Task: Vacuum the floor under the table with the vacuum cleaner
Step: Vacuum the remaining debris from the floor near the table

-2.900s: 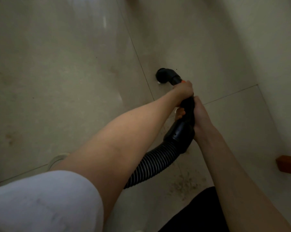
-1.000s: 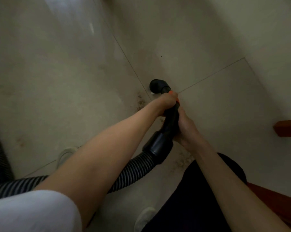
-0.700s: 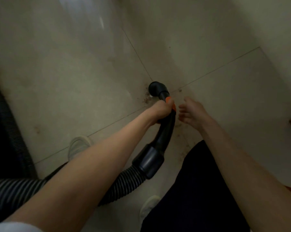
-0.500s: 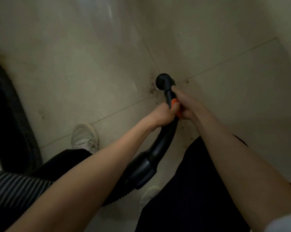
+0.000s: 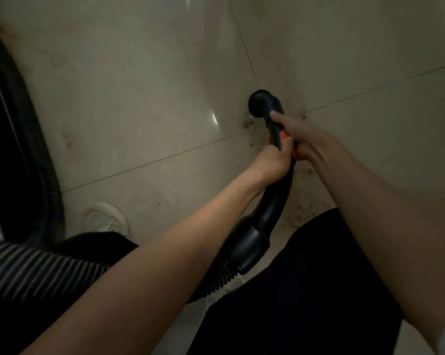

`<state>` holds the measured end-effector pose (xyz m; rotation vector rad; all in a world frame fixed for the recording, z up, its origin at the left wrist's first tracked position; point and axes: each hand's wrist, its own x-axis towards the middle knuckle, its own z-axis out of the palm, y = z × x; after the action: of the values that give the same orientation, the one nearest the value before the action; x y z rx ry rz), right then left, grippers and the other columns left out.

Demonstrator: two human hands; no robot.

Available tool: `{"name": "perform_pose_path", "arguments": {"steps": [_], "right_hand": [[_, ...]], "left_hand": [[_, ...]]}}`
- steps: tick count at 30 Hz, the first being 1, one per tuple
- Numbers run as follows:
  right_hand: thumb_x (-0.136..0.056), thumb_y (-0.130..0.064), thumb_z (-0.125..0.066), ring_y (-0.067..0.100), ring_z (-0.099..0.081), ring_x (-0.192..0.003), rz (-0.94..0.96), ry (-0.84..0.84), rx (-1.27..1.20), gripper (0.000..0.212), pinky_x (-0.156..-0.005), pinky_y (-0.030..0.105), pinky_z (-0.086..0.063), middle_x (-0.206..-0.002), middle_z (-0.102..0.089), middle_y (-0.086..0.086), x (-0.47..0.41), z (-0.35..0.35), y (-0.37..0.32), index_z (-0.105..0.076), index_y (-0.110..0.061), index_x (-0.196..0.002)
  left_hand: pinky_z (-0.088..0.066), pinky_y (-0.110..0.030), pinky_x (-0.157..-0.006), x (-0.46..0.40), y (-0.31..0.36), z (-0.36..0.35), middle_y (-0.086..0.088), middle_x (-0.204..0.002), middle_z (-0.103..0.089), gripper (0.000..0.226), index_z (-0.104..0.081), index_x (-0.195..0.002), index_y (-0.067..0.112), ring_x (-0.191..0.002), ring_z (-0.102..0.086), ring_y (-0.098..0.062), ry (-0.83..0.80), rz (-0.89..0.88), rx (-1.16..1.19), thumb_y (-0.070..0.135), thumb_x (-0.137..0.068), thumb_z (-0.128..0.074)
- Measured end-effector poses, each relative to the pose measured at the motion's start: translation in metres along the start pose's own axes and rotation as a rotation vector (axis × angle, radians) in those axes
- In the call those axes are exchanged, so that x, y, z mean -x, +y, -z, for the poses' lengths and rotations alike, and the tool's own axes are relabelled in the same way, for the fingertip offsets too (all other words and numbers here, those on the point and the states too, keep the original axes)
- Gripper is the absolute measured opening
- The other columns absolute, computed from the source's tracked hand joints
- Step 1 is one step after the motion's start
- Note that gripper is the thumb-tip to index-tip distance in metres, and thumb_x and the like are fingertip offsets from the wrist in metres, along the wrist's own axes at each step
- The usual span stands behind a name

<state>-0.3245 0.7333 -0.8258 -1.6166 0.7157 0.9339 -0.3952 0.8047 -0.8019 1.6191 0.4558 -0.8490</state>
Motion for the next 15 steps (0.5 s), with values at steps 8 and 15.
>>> {"name": "perform_pose_path", "arguments": {"steps": [8,15], "right_hand": [[-0.099,-0.035,-0.045,0.013,-0.054,-0.048,-0.041,0.044,-0.023,0.032,-0.047,0.020,-0.047,-0.063,-0.052,0.004,-0.005,-0.007,0.011,-0.049,-0.010,-0.080],[-0.102,-0.035,-0.039,0.009,-0.050,-0.032,-0.032,0.048,0.050,0.032,-0.038,0.016,-0.045,-0.066,-0.046,0.008,-0.013,-0.026,0.004,-0.042,-0.008,-0.085]], "left_hand": [[-0.043,-0.025,-0.068,-0.004,-0.037,-0.003,-0.013,-0.104,-0.061,0.058,-0.055,-0.124,0.002,-0.086,-0.059,-0.022,-0.037,-0.036,0.164,0.047,-0.099,-0.029],[-0.047,-0.046,-0.095,-0.010,-0.040,0.008,-0.029,-0.123,-0.056,0.068,-0.052,-0.126,-0.005,-0.112,-0.056,-0.041,-0.034,-0.028,0.278,0.052,-0.097,-0.027]]}}
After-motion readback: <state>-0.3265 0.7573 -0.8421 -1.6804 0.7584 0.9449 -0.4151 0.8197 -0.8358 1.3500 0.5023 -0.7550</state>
